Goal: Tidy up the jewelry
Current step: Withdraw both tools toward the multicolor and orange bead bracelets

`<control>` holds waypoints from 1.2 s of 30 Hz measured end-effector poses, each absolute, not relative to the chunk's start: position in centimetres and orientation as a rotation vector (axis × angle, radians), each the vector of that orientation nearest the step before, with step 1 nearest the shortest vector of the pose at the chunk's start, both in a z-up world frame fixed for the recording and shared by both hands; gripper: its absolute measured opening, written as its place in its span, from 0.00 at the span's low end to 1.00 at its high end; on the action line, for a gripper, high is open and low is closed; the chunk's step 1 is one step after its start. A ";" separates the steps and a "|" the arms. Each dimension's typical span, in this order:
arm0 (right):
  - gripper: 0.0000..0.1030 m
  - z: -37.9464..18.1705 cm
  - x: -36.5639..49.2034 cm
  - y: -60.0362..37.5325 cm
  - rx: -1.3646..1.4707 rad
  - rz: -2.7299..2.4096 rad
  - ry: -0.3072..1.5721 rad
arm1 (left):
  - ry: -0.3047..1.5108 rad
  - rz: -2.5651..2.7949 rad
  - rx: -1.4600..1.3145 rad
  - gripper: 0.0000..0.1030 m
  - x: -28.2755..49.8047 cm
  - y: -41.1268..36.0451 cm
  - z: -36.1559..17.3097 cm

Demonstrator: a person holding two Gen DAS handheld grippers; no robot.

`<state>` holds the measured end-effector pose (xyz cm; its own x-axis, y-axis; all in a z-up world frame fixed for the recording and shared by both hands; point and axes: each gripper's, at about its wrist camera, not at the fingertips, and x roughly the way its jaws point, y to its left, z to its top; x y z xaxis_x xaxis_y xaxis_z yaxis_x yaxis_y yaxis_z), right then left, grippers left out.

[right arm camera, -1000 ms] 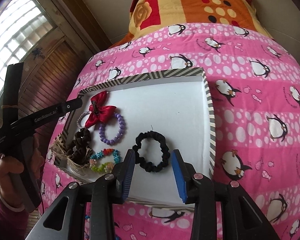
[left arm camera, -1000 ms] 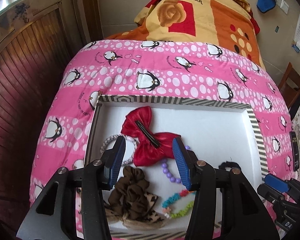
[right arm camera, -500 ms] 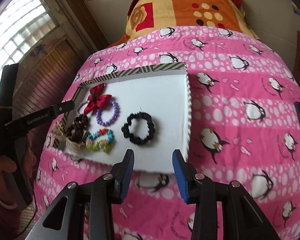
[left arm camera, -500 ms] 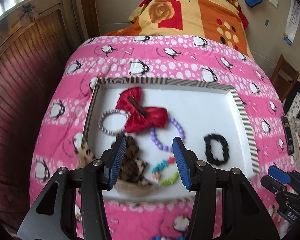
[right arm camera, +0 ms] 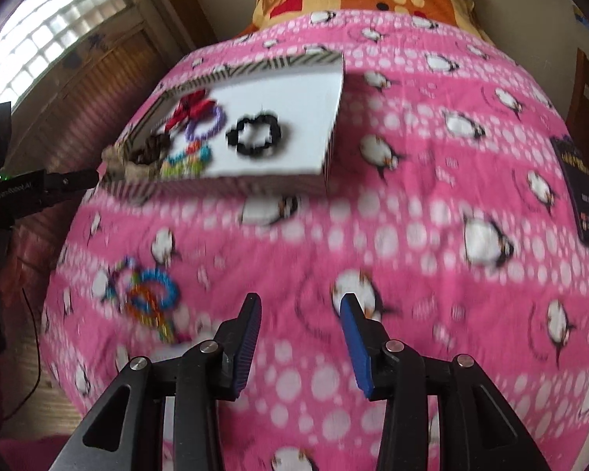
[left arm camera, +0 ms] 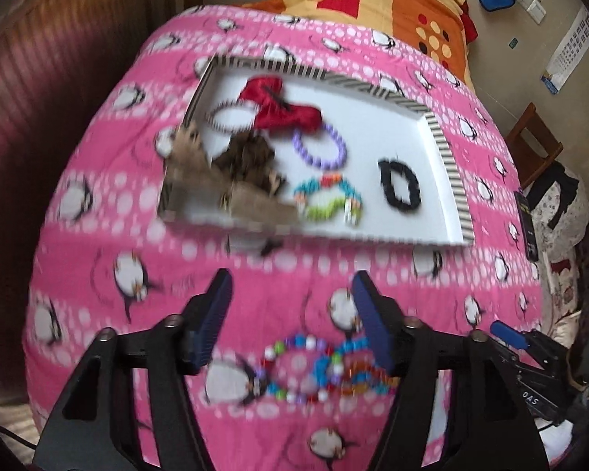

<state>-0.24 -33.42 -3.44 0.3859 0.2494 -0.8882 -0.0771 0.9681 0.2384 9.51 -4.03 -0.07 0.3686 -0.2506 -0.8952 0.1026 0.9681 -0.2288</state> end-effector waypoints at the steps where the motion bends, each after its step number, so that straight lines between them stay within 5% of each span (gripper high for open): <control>1: 0.39 -3.6 -0.7 -33.5 0.169 0.215 1.162 | 1.183 -0.225 -0.158 0.66 9.0 -3.7 -0.4; 14: 0.39 -3.9 -4.6 -30.5 0.116 0.344 1.172 | 1.273 -0.088 -0.152 0.66 3.8 -1.5 -5.5; 32: 0.38 -4.8 0.6 -21.7 -0.076 0.562 1.214 | 1.247 -0.049 0.007 0.66 5.2 -2.8 -7.8; 36: 0.29 -6.5 1.6 -20.8 -0.119 0.563 1.275 | 1.228 -0.055 0.024 0.65 5.6 -3.3 -8.0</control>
<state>1.55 -20.81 -6.50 0.1769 0.3326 -0.9263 -0.4607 0.8597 0.2207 5.56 -3.28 -7.97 0.3350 -0.0293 -0.9418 0.0553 0.9984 -0.0114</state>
